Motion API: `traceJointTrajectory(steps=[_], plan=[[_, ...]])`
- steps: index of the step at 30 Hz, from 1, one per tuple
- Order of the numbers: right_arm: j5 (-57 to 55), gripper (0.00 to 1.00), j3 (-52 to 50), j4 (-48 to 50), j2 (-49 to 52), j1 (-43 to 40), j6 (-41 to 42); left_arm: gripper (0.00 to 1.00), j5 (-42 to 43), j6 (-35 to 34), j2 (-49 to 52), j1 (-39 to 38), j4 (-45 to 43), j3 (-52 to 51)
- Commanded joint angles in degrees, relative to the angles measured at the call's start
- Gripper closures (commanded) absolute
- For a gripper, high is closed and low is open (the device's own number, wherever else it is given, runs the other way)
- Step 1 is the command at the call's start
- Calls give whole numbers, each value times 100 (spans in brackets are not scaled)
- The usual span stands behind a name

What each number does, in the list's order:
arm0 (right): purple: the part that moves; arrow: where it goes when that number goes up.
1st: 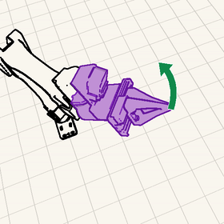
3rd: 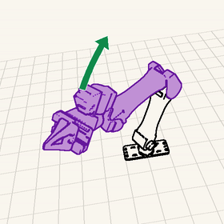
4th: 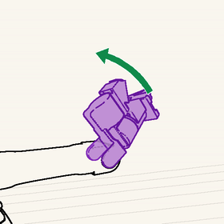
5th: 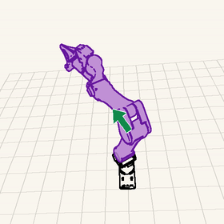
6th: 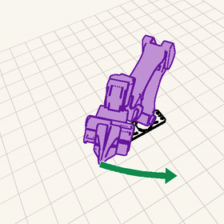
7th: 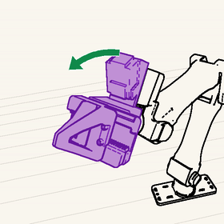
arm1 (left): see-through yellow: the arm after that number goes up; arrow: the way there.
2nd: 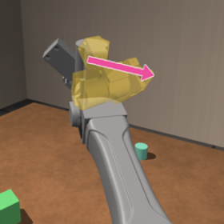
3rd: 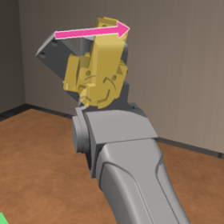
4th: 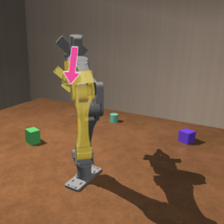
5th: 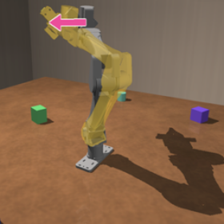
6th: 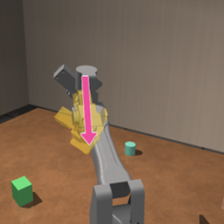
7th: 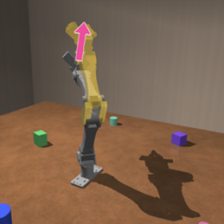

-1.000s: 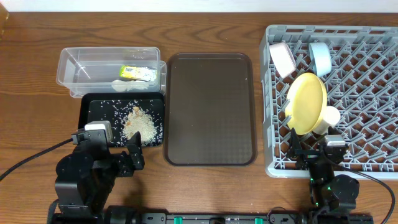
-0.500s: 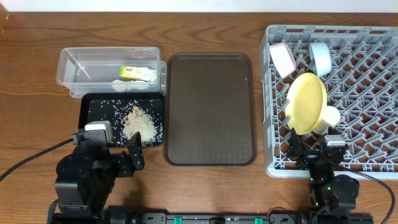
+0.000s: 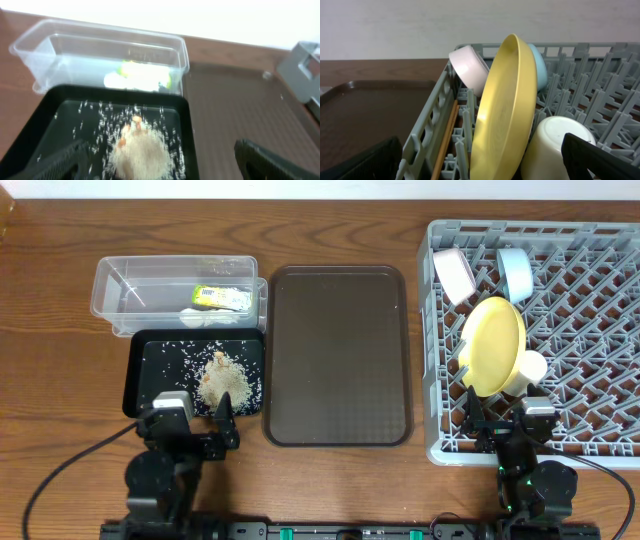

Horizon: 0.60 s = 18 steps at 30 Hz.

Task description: Sort waste into correct bins and load items into the dishwasher rack

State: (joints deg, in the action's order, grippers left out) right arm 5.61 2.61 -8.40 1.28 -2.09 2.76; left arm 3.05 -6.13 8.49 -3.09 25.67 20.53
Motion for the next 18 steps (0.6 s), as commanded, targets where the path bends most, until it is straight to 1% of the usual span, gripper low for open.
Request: traceJointTrajectory(steps=[1, 4, 7, 9, 10, 13, 18], plan=[[24, 1, -26, 7, -48, 98, -48, 5, -70, 52, -494, 28, -730, -719], [24, 1, -26, 7, -48, 98, -48, 5, -74, 55, -822, 31, -1497, -1305], [24, 1, -26, 7, -48, 98, -48, 5, -94, 57, -841, 31, -2184, -1729], [24, 1, -26, 7, -48, 98, -48, 5, -92, 57, -841, 28, -2465, -1950], [24, 1, -26, 7, -48, 98, -48, 5, -85, 52, -839, 28, -2529, -2041], [24, 1, -26, 7, -48, 98, -48, 5, -70, 52, -839, 13, -2179, -2031], [24, 1, -26, 7, -48, 98, -48, 5, -72, 52, -831, 13, -2188, -2031]])
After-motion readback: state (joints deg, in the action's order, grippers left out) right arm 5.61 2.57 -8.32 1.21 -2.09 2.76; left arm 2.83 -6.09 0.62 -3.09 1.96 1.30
